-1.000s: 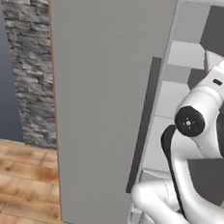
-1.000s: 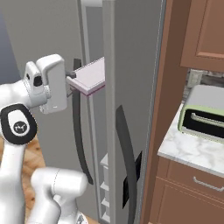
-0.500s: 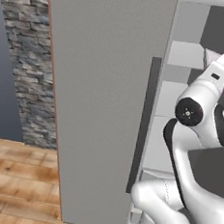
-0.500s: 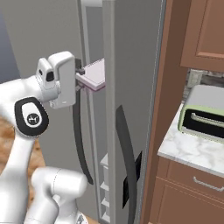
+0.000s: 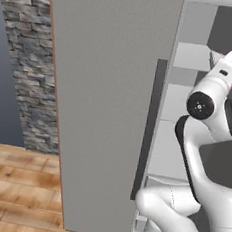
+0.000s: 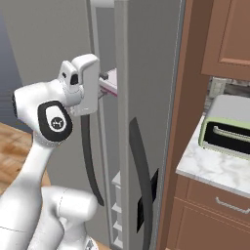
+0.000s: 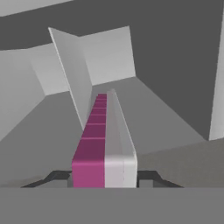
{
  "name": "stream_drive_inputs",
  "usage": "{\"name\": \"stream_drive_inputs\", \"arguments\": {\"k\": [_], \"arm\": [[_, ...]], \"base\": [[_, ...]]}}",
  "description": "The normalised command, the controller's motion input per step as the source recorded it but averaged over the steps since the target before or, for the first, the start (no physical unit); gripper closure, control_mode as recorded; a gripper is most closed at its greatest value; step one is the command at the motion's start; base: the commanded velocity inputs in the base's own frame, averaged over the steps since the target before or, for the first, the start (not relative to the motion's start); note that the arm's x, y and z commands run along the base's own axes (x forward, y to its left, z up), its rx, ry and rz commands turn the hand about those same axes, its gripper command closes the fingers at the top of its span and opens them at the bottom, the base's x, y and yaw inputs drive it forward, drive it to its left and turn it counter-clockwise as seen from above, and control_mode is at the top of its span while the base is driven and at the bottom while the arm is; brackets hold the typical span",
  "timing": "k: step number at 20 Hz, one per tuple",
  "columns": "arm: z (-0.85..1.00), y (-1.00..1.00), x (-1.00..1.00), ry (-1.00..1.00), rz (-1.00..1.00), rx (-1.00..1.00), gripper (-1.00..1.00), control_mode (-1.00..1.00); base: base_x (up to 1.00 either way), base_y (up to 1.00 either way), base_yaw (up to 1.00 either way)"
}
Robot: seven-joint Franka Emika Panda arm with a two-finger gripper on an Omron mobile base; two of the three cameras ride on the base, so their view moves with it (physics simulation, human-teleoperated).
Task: The ice cube tray has been filled with water. Take the tray and place it in the freezer to make ice. Close the freezer door after placing the tray.
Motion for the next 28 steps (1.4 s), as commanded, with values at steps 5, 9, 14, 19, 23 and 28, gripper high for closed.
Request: {"name": "stream_drive_inputs", "arguments": {"k": [5, 9, 14, 19, 23, 28], "arm": [[0.00, -0.13, 0.42, 0.07, 0.04, 0.00, 1.00, -1.00], [0.00, -0.20, 0.32, 0.05, 0.05, 0.00, 1.00, -1.00], [0.00, -0.27, 0.25, 0.03, 0.05, 0.00, 1.00, -1.00], [0.00, -0.17, 0.31, 0.03, 0.04, 0.00, 1.00, -1.00], [0.00, -0.11, 0.33, 0.02, 0.03, 0.00, 1.00, -1.00], [0.00, -0.14, 0.31, 0.02, 0.03, 0.00, 1.00, -1.00]], "base": [[0.00, 0.00, 0.00], [0.00, 0.00, 0.00], [0.00, 0.00, 0.00], [0.00, 0.00, 0.00], [0.00, 0.00, 0.00], [0.00, 0.00, 0.00]]}}
